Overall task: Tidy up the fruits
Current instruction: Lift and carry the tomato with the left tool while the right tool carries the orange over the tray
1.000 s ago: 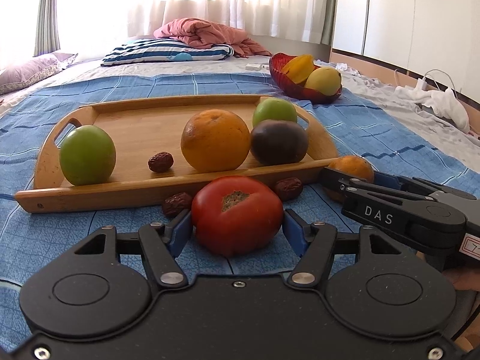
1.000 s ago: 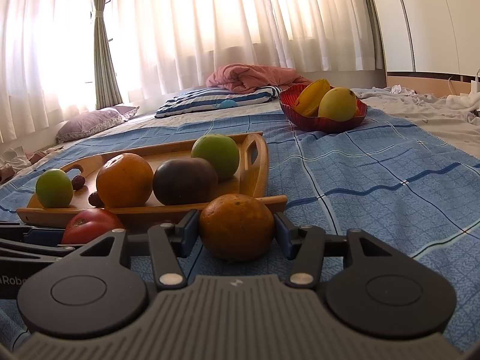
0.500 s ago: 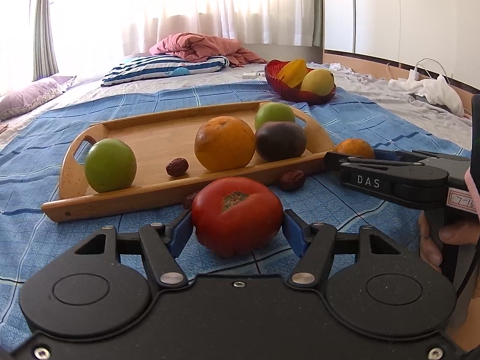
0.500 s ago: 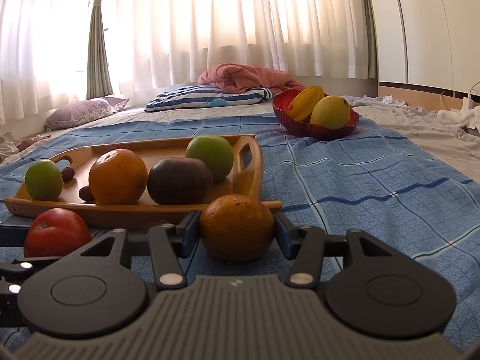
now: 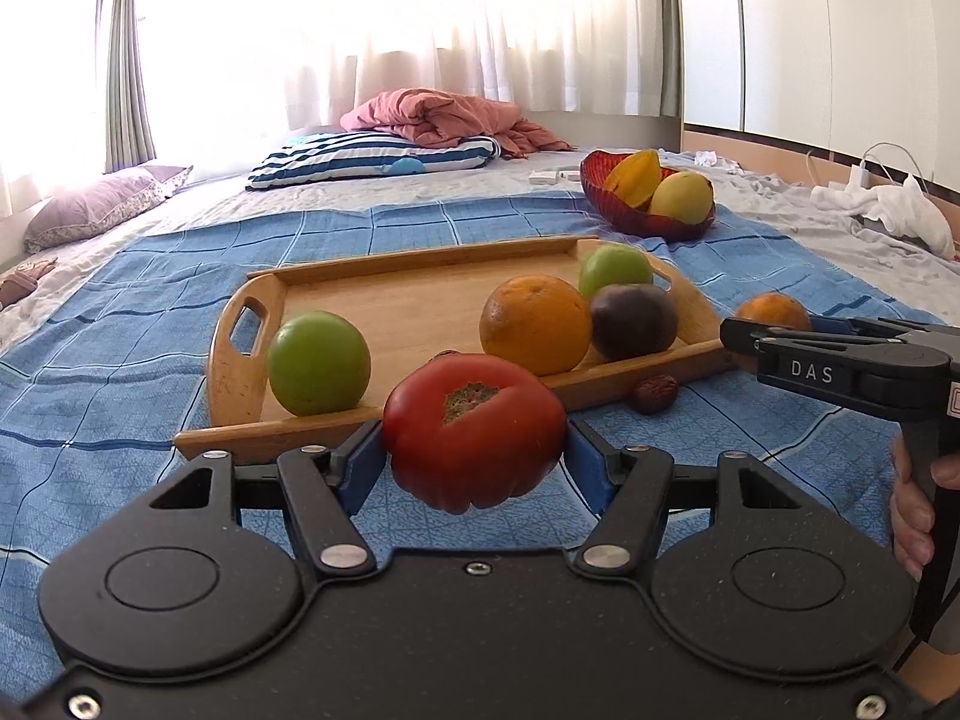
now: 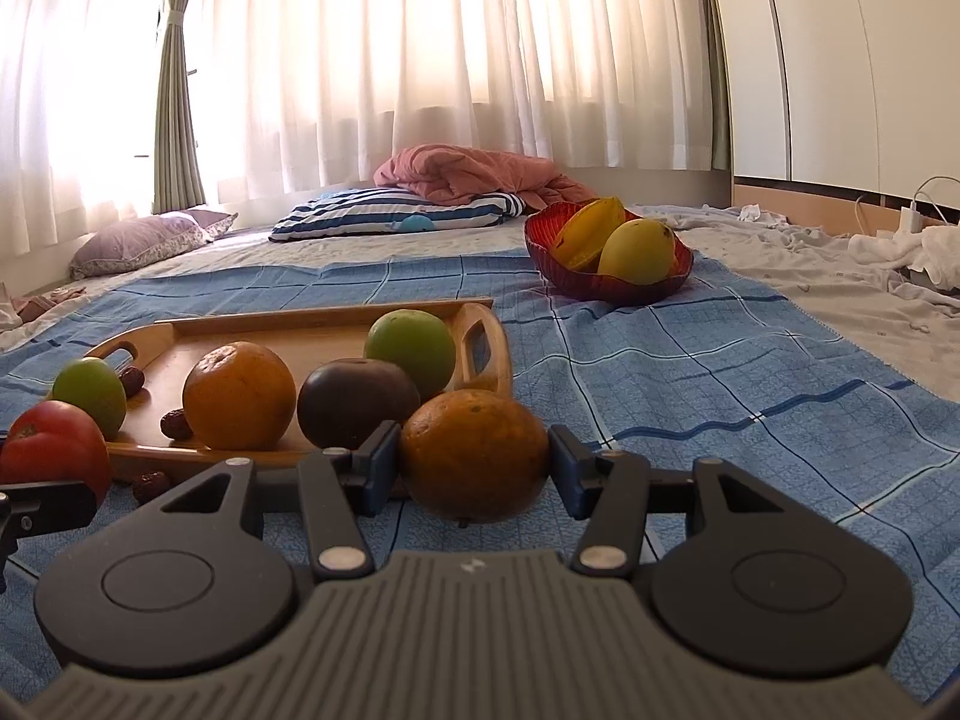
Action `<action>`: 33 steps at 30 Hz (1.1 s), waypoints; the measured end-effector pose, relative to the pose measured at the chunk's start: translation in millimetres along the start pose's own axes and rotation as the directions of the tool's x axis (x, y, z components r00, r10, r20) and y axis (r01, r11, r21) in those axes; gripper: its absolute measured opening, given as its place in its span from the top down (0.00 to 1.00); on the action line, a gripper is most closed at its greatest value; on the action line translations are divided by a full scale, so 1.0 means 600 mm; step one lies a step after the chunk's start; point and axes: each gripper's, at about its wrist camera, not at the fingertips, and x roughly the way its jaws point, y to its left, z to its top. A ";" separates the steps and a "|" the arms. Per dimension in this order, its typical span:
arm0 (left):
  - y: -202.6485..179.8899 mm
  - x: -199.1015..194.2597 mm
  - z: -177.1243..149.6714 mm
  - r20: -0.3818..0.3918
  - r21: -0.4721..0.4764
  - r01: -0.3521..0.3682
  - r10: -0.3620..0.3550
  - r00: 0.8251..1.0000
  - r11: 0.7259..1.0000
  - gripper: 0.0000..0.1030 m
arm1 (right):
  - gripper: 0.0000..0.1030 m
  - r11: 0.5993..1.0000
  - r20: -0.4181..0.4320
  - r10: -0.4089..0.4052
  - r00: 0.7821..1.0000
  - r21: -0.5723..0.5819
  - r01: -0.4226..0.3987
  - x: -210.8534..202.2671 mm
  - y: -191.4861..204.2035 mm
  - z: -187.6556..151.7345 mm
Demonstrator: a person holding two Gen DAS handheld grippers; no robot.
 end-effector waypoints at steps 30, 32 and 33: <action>0.140 0.023 0.109 0.069 -0.096 -0.057 0.064 0.996 0.994 0.39 | 0.45 0.992 0.002 0.099 0.995 -0.074 -0.099 0.025 0.080 0.103; 0.147 0.029 0.115 0.061 -0.110 -0.051 0.058 0.996 0.993 0.39 | 0.45 0.992 -0.003 0.106 0.994 -0.062 -0.106 0.033 0.079 0.109; 0.151 0.033 0.118 0.056 -0.119 -0.045 0.052 0.997 0.992 0.39 | 0.45 0.993 -0.007 0.106 0.994 -0.056 -0.106 0.036 0.079 0.111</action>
